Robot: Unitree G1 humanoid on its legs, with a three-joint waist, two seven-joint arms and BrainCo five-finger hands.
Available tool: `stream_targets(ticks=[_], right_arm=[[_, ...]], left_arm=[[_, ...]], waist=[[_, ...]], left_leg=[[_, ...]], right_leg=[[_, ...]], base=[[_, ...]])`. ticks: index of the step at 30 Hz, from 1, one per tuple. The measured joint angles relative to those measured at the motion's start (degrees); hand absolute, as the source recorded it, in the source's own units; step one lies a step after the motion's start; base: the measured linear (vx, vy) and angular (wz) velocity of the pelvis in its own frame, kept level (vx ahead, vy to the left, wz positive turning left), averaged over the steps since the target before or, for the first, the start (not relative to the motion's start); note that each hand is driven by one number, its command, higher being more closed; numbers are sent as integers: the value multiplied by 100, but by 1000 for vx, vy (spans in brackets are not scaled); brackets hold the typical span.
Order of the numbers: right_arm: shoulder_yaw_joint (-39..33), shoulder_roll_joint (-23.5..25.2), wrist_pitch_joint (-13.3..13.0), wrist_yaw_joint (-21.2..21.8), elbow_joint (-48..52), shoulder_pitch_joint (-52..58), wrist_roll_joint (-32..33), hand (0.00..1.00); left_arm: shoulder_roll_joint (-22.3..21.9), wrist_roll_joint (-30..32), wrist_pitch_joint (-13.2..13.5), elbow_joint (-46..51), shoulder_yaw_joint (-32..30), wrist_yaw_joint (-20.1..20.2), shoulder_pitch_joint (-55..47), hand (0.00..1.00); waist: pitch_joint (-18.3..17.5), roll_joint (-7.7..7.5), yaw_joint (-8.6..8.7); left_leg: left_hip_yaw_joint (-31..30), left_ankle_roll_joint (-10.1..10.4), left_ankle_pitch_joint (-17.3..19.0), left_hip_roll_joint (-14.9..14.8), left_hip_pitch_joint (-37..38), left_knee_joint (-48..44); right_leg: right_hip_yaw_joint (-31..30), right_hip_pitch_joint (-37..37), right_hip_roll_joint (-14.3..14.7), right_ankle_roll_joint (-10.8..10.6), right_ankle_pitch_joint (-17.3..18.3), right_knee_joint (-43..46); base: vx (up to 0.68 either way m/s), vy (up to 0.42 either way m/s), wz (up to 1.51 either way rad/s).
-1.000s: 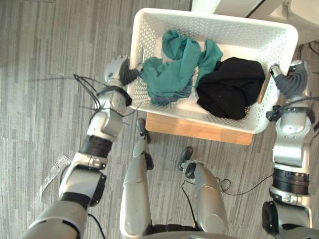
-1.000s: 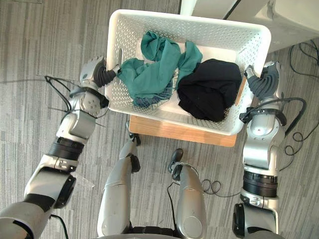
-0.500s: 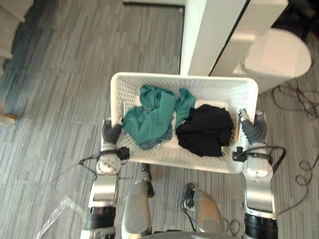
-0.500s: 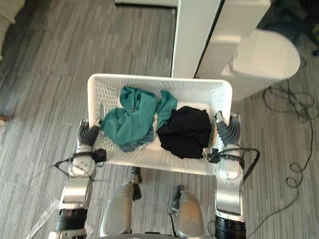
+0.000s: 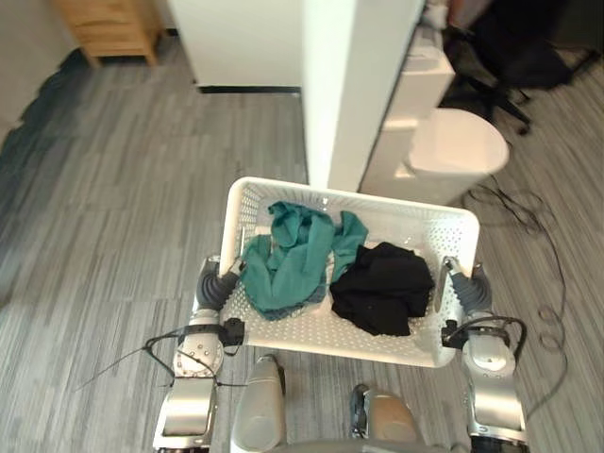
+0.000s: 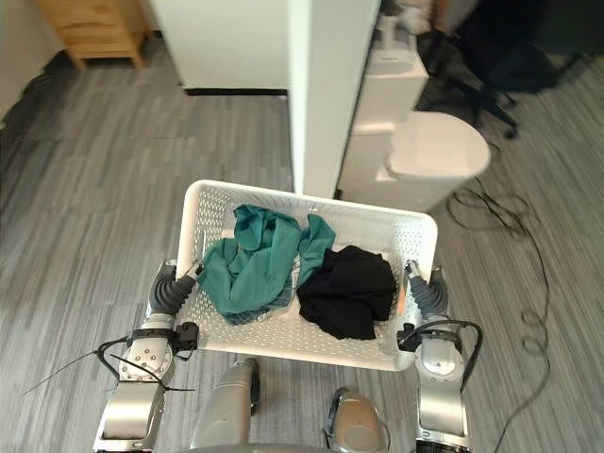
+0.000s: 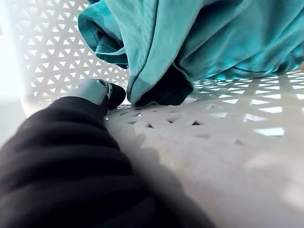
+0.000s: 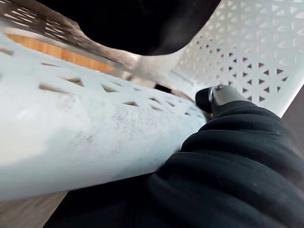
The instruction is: Pick up the laundry basket with both hands and put the clothes into the washing machine.
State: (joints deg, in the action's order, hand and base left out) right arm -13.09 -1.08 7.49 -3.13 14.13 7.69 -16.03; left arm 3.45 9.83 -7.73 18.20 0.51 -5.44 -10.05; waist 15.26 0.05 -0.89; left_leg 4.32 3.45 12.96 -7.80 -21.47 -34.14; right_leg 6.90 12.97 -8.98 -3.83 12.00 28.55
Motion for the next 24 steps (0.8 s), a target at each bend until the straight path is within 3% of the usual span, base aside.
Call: stream_targets(ticks=[1,2,3,4,5,7,9,10,11,12,13,16,17,18,19,20,21,23,24], right_arm=[[-9,-6,-11,-78,161,-57,13,100],[-9,8,-9,-132,180,-132,14,100],[11,61,-12,-225,236,-255,10,100],[103,87,-11,-292,240,-355,5,100],[188,67,-14,-322,232,-419,-2,100],[387,31,-53,-328,19,-692,-30,100],[491,-105,-146,-323,-432,-1095,-40,100],[541,-252,-156,-314,-720,-1372,-59,100],[540,-297,-155,-319,-771,-1443,-60,100],[544,-436,-153,-315,-866,-1540,-59,100],[535,-580,-145,-321,-980,-1536,-47,100],[564,-601,-103,-316,-1233,-1478,-18,100],[605,-602,-100,-324,-1238,-1478,-20,100],[630,-588,-109,-350,-1315,-1489,4,100],[640,-564,-119,-359,-1345,-1494,25,100],[654,-495,-201,-440,-1395,-1507,96,100],[644,-487,-279,-489,-1444,-1566,193,100],[633,-466,-367,-624,-1593,-1709,303,100],[632,-457,-368,-683,-1593,-1694,378,100]], left_arm=[[-59,2,13,169,-3,-19,6,100],[-110,13,16,244,-13,-55,29,100],[-167,111,24,314,-82,-108,105,100],[-168,137,21,386,-145,-158,96,100],[-167,193,23,480,-195,-236,66,100],[-161,210,36,681,-390,-293,-76,100],[-163,209,66,680,-525,-348,-75,100],[-159,210,84,671,-570,-351,-41,100],[-163,209,93,639,-565,-351,15,100],[-226,209,118,554,-562,-342,72,100],[-348,211,131,384,-506,-330,116,100],[-377,218,129,30,-462,-328,120,100],[-363,216,129,-15,-480,-346,119,100],[-366,218,133,-14,-483,-383,117,100],[-360,223,134,-13,-493,-417,118,100],[-315,234,148,-10,-495,-488,107,100],[-311,234,205,11,-488,-520,107,100],[-288,240,307,78,-434,-649,136,100],[-266,241,315,80,-420,-657,169,100]], waist=[[-15,3,13],[-32,32,29],[-26,5,10],[-37,-2,49],[-78,-25,1],[-376,-84,-74],[-675,-90,-171],[-853,-134,-240],[-894,-155,-296],[-949,-155,-328],[-963,-33,-275],[-968,-64,-232],[-964,-85,-135],[-964,-86,-137],[-960,-86,-143],[-922,-157,-177],[-968,-97,-198],[-1047,26,-138],[-1046,-15,-81]], left_leg=[[435,-246,20,30,57,102],[685,-372,-23,-57,132,268],[1356,-617,-10,-117,354,338],[1845,-740,58,-124,654,380],[2206,-782,69,-127,846,483],[2944,-875,30,-132,1029,798],[3615,-939,-49,-218,986,1019],[4081,-943,-123,-334,806,1047],[4217,-925,-177,-373,717,1056],[4491,-857,-358,-428,600,1130],[4532,-798,-546,-598,536,1188],[4107,-589,-762,-954,621,1172],[3557,-523,-808,-1038,620,1094],[2628,-506,-820,-1101,617,834],[2196,-505,-820,-1109,602,642],[1363,-327,-653,-1064,525,378],[736,-33,-465,-834,557,408],[233,74,-238,-600,820,802],[266,143,-248,-545,1031,1176]], right_leg=[[305,354,-220,335,-224,125],[409,306,-294,389,-210,30],[930,442,-722,564,26,1153],[1376,210,-1054,622,287,2087],[1680,-62,-1237,630,404,2424],[2321,-607,-1538,640,498,2473],[2695,-1039,-1714,606,511,1922],[2726,-1342,-1644,233,448,726],[2625,-1354,-1473,-216,519,143],[2531,-1363,-1144,-555,505,-812],[2372,-1371,-805,-673,222,-1425],[1874,-1543,-288,-449,-278,-2233],[1647,-1589,-148,-367,-363,-2338],[1295,-1629,-30,-322,-393,-2330],[1140,-1676,14,-307,-402,-2339],[798,-1759,57,-289,-413,-2337],[610,-1699,35,-267,-429,-2325],[214,-1480,151,-259,-453,-2228],[107,-1392,136,-269,-522,-2204]], base=[[-124,219,-142],[-159,249,-184],[-166,283,-184],[-150,267,-202],[-161,245,-215],[-153,120,-196],[-193,50,-187],[-204,-17,-167],[-311,-72,-182],[-245,-118,-134],[-220,-133,-123],[-161,-181,-113],[-131,-134,-124],[-118,-115,-129],[-108,-92,-149],[-14,29,-130],[-6,109,-132],[17,167,-107],[21,108,-86]])
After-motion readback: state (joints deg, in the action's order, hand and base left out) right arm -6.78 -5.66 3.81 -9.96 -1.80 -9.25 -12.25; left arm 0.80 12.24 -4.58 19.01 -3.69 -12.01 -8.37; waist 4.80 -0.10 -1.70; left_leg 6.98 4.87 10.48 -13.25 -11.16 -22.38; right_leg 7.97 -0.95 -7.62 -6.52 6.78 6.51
